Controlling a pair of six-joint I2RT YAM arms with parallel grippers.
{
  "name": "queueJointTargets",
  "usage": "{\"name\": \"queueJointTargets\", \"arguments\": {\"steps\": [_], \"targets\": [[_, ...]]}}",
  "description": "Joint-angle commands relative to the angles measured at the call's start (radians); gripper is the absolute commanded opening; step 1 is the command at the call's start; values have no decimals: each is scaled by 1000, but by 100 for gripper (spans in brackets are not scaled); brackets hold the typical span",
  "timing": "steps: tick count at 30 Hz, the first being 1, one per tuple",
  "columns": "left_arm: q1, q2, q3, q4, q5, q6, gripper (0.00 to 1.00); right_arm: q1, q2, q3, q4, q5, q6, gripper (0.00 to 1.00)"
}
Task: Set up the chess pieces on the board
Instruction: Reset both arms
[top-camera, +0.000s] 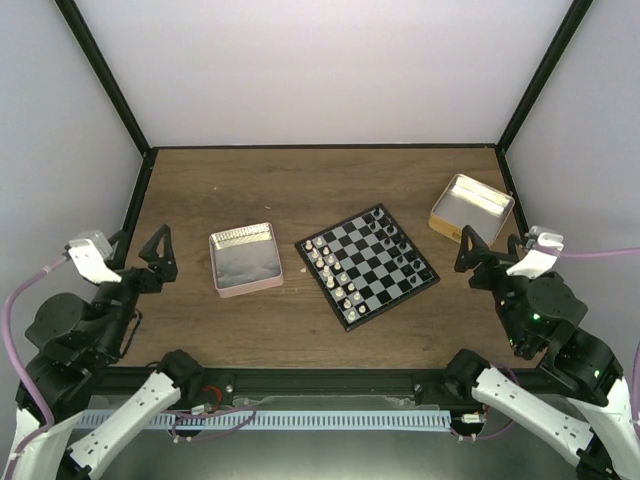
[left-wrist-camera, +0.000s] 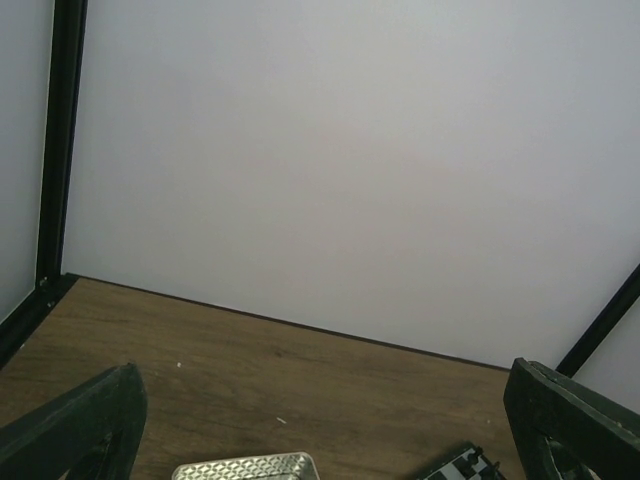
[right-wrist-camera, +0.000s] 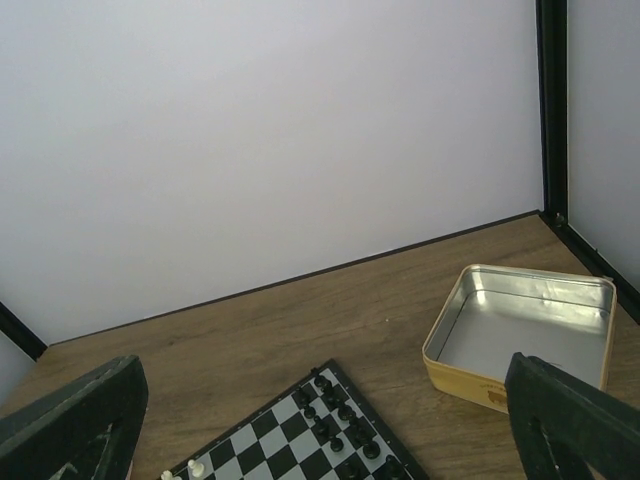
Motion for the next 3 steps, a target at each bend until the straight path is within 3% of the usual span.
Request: {"name": "queueJointTargets", "arguments": {"steps": [1, 3], "targets": [[1, -9, -5, -17, 6, 1, 100, 4, -9, 23, -9, 12, -3, 100], [1, -10, -6, -21, -3, -5, 100, 4, -10, 23, -9, 9, -2, 100]]}}
